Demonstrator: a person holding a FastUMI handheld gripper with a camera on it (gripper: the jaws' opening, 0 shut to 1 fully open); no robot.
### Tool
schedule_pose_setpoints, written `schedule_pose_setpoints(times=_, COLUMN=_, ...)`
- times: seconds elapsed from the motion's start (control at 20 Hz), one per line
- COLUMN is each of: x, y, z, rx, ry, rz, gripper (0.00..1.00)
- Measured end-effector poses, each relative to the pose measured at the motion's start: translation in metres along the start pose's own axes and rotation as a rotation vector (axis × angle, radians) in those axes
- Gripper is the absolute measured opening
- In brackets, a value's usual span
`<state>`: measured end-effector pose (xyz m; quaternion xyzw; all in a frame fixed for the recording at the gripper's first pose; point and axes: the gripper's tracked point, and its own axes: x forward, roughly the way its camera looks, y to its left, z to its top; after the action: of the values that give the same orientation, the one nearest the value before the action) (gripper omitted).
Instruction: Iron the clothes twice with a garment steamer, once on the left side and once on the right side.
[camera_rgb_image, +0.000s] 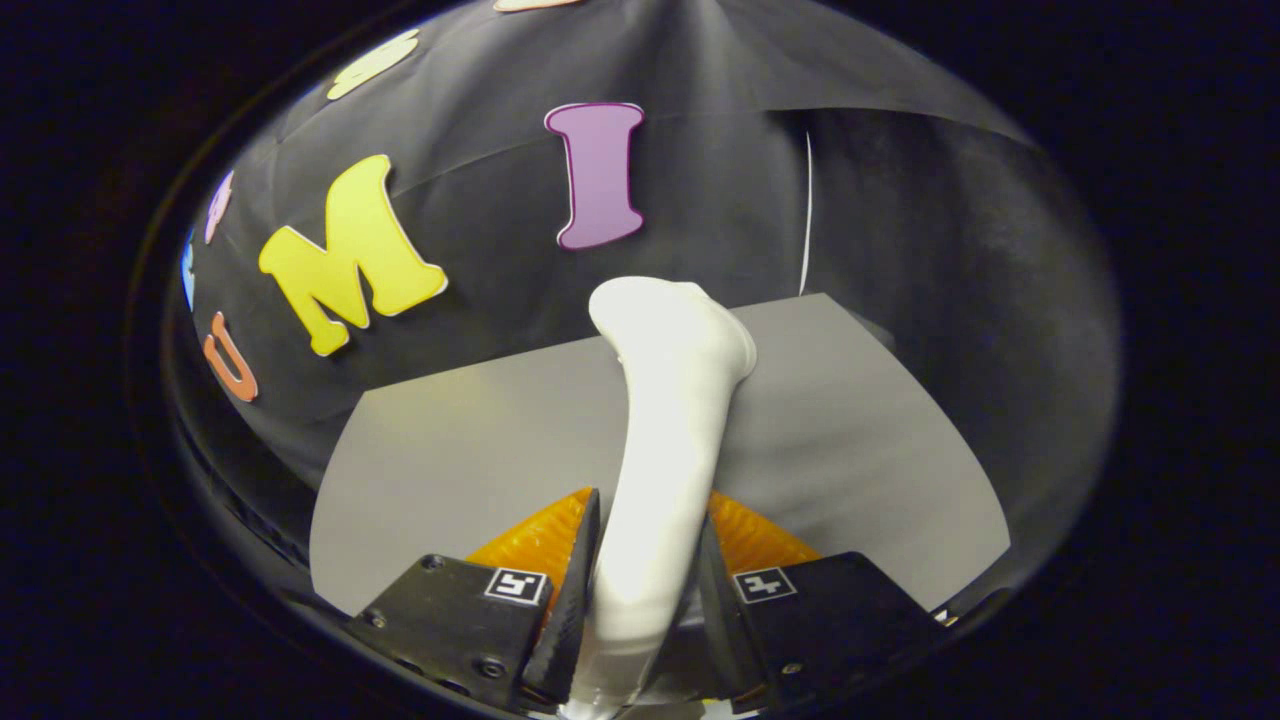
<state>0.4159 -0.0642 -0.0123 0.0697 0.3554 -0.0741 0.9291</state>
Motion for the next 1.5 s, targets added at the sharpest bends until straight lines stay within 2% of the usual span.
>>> schedule_pose_setpoints(times=0.15, x=0.002, y=0.009, z=0.0, rx=0.02, ry=-0.008, rz=0.062, gripper=0.5)
schedule_pose_setpoints(times=0.35, x=-0.007, y=0.016, z=0.013, rx=0.041, ry=-0.092, rz=0.065, gripper=0.42)
schedule_pose_setpoints(times=0.6, x=-0.068, y=0.02, z=0.023, rx=0.057, ry=-0.266, rz=0.015, gripper=0.39)
schedule_pose_setpoints(times=0.7, x=-0.093, y=0.032, z=0.02, rx=0.098, ry=-0.311, rz=0.024, gripper=0.39)
schedule_pose_setpoints(times=0.85, x=-0.123, y=0.061, z=0.007, rx=0.112, ry=-0.351, rz=0.04, gripper=0.39)
schedule_pose_setpoints(times=1.15, x=-0.171, y=0.153, z=-0.029, rx=0.061, ry=-0.408, rz=0.114, gripper=0.39)
schedule_pose_setpoints(times=1.5, x=-0.236, y=0.256, z=-0.042, rx=-0.023, ry=-0.61, rz=0.185, gripper=0.38)
